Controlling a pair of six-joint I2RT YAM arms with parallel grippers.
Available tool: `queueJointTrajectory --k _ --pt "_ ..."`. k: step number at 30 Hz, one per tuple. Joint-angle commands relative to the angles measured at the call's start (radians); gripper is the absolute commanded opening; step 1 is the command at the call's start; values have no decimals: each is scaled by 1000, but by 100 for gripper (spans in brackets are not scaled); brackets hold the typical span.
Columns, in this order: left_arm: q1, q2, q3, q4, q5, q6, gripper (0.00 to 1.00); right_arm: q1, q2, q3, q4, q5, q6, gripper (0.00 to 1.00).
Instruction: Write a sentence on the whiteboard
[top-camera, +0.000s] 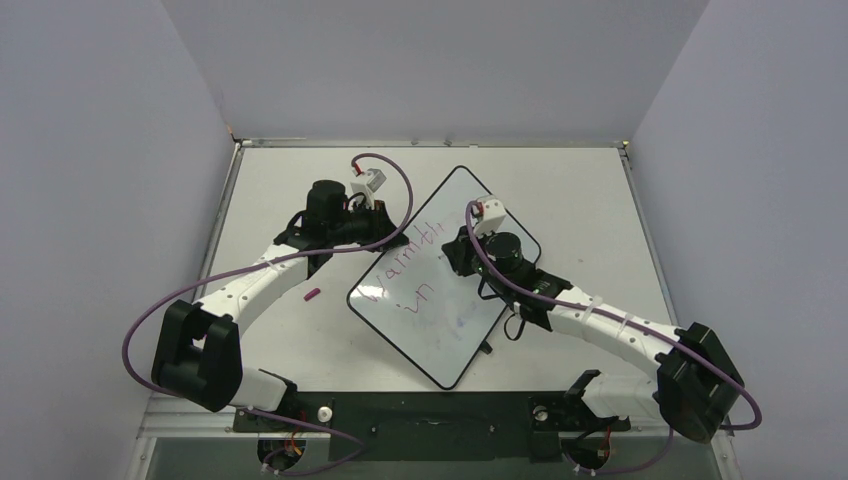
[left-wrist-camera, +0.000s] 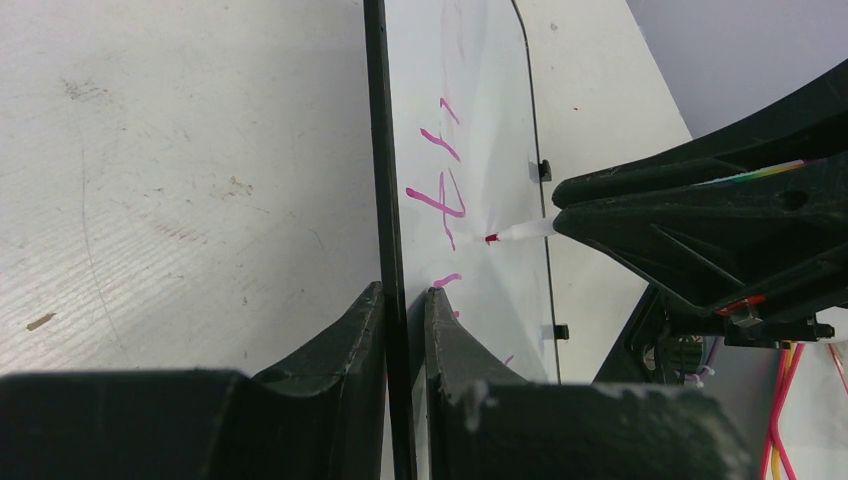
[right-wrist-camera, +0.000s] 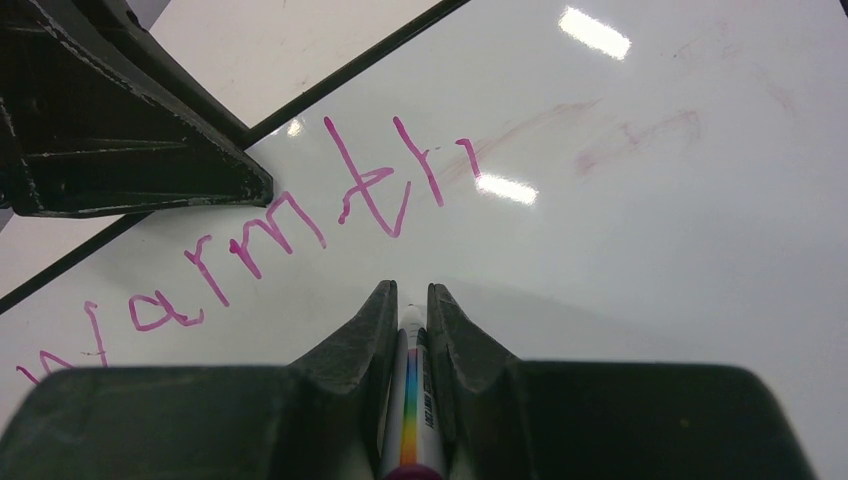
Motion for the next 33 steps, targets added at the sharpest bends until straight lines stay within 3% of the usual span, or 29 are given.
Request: queueJointTrajectory --k 1,13,33 --pt "8 -25 0 41 -46 79 0 -10 -18 -41 -9 7 5 0" --pt "8 -27 -1 41 -46 78 0 -21 -58 -80 -15 25 12 0" --pt "8 -20 2 41 -46 80 0 -67 38 61 -20 3 -1 0"
